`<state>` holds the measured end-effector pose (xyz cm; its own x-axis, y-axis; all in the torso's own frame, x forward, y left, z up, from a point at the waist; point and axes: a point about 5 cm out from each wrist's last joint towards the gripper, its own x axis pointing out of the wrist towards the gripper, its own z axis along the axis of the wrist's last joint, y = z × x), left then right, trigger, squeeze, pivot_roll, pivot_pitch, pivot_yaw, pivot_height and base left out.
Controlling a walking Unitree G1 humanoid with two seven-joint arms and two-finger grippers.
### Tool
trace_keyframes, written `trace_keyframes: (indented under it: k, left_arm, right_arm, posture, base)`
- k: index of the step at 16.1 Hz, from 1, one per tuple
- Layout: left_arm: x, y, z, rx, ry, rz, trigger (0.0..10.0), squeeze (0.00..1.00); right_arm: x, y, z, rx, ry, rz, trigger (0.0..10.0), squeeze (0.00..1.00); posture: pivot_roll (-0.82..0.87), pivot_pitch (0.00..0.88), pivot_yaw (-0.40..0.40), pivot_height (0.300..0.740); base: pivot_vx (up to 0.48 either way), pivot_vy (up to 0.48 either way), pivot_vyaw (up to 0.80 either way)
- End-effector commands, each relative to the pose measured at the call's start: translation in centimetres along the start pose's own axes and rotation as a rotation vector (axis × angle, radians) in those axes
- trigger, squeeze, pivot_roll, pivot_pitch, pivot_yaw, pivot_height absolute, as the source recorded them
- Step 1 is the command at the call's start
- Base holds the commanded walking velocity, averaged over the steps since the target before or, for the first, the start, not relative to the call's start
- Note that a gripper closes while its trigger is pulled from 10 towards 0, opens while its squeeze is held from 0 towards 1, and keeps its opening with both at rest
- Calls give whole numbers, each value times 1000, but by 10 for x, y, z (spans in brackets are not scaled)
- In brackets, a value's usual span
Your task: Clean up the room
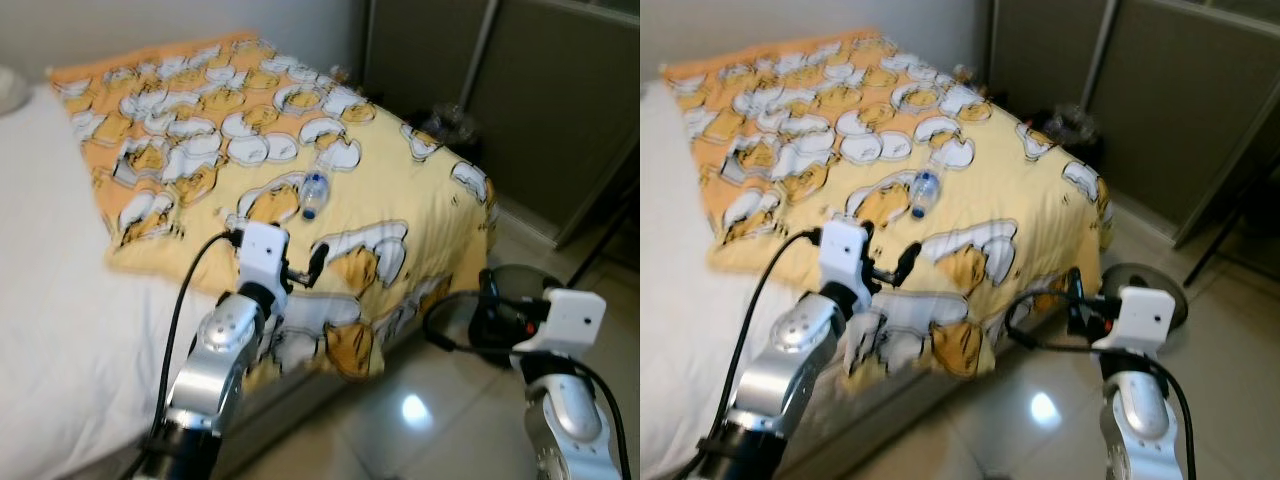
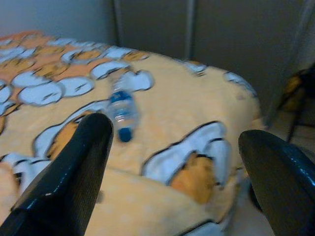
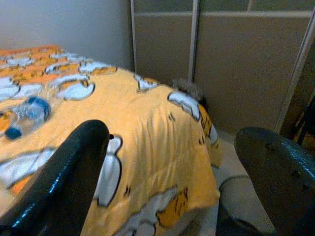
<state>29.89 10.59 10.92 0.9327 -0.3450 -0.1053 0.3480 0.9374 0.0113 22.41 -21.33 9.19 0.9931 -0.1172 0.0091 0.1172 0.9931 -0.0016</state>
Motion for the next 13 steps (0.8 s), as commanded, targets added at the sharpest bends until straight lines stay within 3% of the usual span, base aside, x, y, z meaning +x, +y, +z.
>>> trace_keyframes:
  k: [1,3,5,7,8,10,13]
  left_arm:
    - [2,20,-12,-24,81,85,10000,0]
    - [12,26,-27,-38,163,83,10000,0]
    - [24,28,-48,-11,277,55,10000,0]
    - [23,33,-64,0,358,74,10000,0]
    - [21,35,-70,4,383,77,10000,0]
    - [18,43,-77,5,410,125,10000,0]
    - [13,56,-77,-7,375,200,10000,0]
  right_arm:
    - [2,7,6,20,-23,23,10000,0]
    - [-1,7,5,29,-8,38,10000,0]
    - [-15,9,1,37,44,104,10000,0]
    - [-32,13,-6,80,136,181,10000,0]
    - [-40,17,-11,151,202,211,10000,0]
    - [-61,37,-12,124,273,391,10000,0]
    - [-75,48,-16,93,333,527,10000,0]
  posture:
    - [-78,0,3,723]
    - [-80,0,-4,723]
    - [-116,67,-14,723]
    - [-151,126,-11,723]
    - [-180,161,-7,723]
    - [-214,196,-6,723]
    - [-210,194,-10,723]
  base:
    - [255,401,0]
    - [0,0,0]
    - [0,0,0]
    - [0,0,0]
    - [0,0,0]
    - [0,0,0]
    - [0,0,0]
